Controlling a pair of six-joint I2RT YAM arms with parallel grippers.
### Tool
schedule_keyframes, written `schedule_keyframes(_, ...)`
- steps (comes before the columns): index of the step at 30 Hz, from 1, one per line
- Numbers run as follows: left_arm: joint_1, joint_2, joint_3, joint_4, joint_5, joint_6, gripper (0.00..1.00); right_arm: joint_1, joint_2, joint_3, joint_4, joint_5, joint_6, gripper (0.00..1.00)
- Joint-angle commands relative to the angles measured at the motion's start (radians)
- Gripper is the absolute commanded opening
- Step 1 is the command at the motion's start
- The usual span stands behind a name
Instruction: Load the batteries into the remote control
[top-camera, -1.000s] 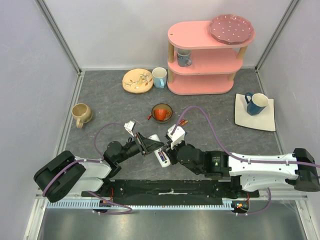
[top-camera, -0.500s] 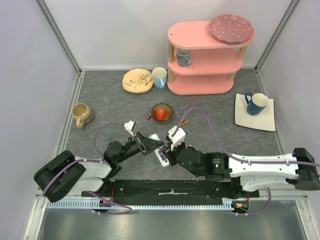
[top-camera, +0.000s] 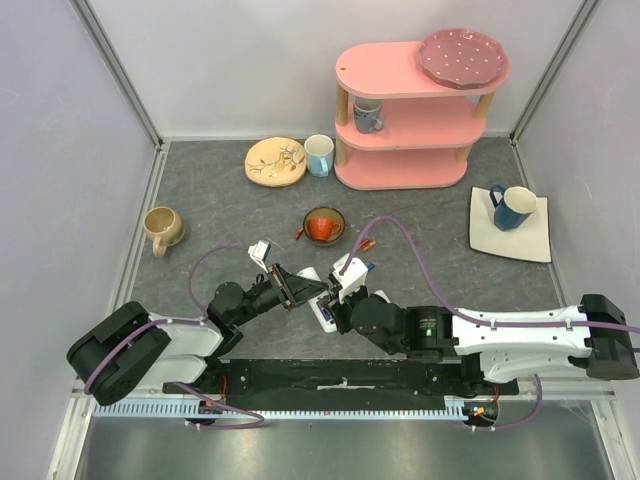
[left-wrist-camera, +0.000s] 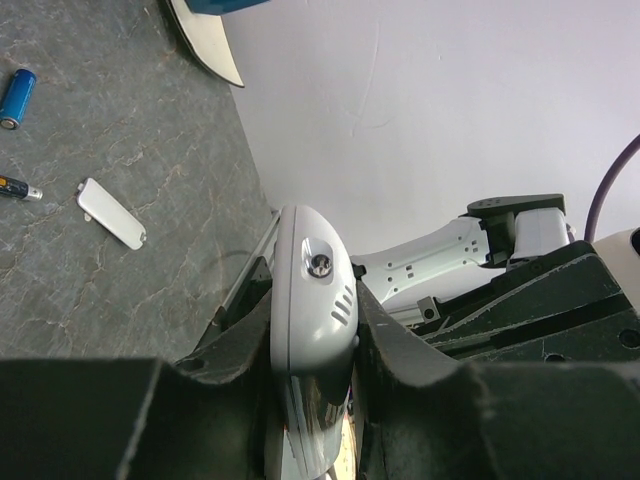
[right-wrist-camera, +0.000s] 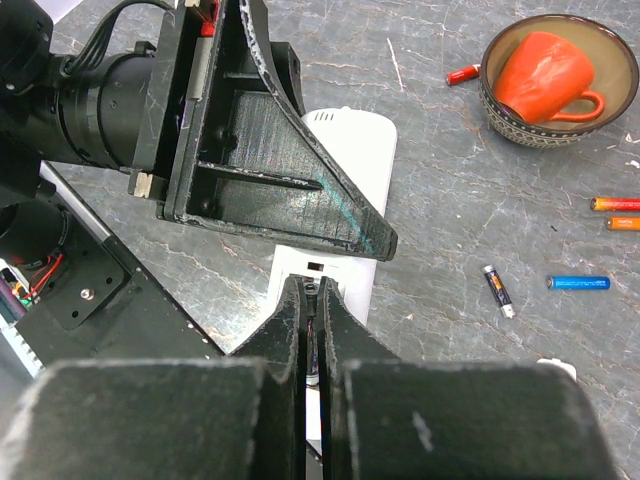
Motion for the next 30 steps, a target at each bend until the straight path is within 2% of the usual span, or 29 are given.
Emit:
schedule_keyframes(1,-0.001,-0.025,0.039,0.253,-0.022,-0.020,0.02,0.006,0.005,-0.005,0.016,0.013,0.033,0.00)
schedule_keyframes(19,-0.001,-0.113,0.064,0.175,-0.028,0.012,0.02,0.006,0.043,0.013,-0.108,0.047,0.130,0.01)
schedule_keyframes(25,-0.001,-0.128,0.062,0.147,-0.030,0.021,0.02,0.006,0.038,0.018,-0.122,0.054,0.145,0.12)
schedule_keyframes(30,-0.001,-0.128,0.061,0.141,-0.025,0.026,0.02,0.007,0.037,0.031,-0.131,0.062,0.148,0.17)
